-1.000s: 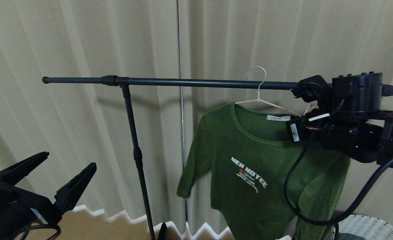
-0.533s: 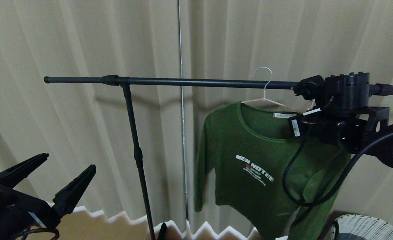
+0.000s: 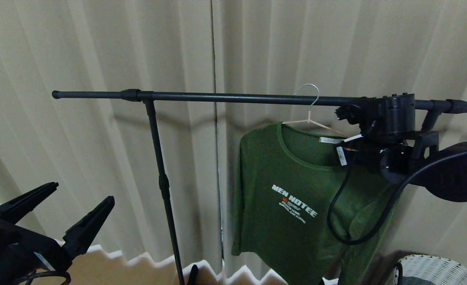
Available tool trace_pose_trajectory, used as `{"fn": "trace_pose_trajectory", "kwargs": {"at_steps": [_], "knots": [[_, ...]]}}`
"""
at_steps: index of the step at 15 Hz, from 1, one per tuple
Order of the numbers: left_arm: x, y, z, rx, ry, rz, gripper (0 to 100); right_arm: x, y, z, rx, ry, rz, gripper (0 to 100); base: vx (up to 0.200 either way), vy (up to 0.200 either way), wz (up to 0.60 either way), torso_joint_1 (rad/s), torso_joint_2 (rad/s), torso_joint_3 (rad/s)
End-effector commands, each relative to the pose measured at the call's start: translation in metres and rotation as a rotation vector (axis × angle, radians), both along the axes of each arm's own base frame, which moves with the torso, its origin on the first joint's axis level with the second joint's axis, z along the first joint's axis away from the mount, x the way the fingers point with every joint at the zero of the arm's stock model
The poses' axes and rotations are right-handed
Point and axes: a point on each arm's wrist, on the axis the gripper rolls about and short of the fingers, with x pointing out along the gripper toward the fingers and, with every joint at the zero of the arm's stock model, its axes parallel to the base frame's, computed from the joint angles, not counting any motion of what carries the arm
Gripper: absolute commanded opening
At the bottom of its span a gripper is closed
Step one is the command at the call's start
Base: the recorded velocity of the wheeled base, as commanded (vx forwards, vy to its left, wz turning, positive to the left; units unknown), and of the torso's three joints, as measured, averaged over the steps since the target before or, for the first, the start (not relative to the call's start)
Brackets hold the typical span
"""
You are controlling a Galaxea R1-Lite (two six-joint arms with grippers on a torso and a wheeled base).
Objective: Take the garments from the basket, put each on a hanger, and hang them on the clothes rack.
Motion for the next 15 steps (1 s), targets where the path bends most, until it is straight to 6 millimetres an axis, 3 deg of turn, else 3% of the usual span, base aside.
{"fn": "trace_pose_trajectory", "kwargs": {"at_steps": [1, 10, 11, 15], "knots": [[0.000, 0.000, 0.000, 0.000, 0.001, 0.002, 100, -0.001, 0.007, -0.002, -0.004, 0.007, 0.018, 0, 0.000, 0.000, 0.00, 0.000, 0.00, 0.000], [-0.001, 0.000, 0.001, -0.001, -0.005, 0.002, 100, -0.001, 0.025, -0.012, -0.042, 0.042, 0.036, 0, 0.000, 0.000, 0.00, 0.000, 0.00, 0.000], [-0.001, 0.001, 0.000, 0.005, -0.006, 0.003, 100, -0.001, 0.025, -0.013, -0.044, 0.046, 0.038, 100, 0.000, 0.000, 0.00, 0.000, 0.00, 0.000], [-0.001, 0.001, 0.000, 0.009, -0.004, 0.002, 100, -0.004, 0.027, -0.019, -0.028, 0.049, 0.047, 100, 0.000, 0.000, 0.00, 0.000, 0.00, 0.000]]}}
